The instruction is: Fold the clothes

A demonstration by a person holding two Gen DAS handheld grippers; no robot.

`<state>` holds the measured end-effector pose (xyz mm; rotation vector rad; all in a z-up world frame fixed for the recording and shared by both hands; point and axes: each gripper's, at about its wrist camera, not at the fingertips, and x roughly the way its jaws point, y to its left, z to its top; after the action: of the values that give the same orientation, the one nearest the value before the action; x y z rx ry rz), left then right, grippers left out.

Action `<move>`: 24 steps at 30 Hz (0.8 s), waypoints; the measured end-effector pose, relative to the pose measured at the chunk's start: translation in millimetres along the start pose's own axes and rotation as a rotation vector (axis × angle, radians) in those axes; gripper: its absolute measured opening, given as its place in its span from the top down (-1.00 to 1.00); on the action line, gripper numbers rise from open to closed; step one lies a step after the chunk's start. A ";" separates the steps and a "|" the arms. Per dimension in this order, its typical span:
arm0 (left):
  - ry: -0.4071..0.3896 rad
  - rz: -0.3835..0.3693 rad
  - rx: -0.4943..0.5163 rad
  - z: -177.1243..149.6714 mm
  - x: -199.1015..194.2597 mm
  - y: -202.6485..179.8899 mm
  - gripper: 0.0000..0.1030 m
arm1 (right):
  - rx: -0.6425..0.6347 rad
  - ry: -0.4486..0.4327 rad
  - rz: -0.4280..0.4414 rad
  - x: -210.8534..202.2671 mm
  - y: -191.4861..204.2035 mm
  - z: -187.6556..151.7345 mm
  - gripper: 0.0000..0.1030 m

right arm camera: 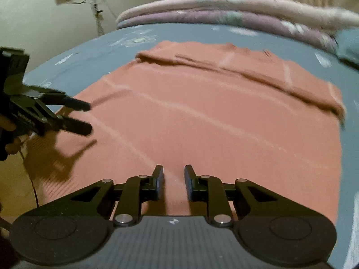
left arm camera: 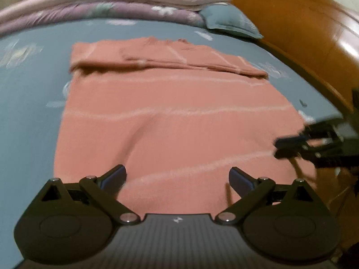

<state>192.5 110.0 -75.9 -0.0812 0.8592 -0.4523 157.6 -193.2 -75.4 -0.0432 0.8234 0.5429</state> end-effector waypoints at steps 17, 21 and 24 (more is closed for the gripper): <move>-0.048 -0.004 -0.201 45.7 23.7 62.4 -0.90 | 0.159 0.066 -0.213 -13.9 -18.9 24.6 -0.17; -0.025 0.044 -0.183 38.5 2.3 57.0 -0.90 | 0.169 0.115 -0.262 -16.0 -28.0 3.0 -0.49; -0.021 0.028 -0.089 48.7 -3.4 36.0 -0.90 | 0.164 0.136 -0.257 -12.2 -24.9 5.3 -0.67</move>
<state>239.7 138.6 -50.5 -0.1553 0.8582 -0.3868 166.4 -218.7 -67.3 -0.0349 0.9763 0.2314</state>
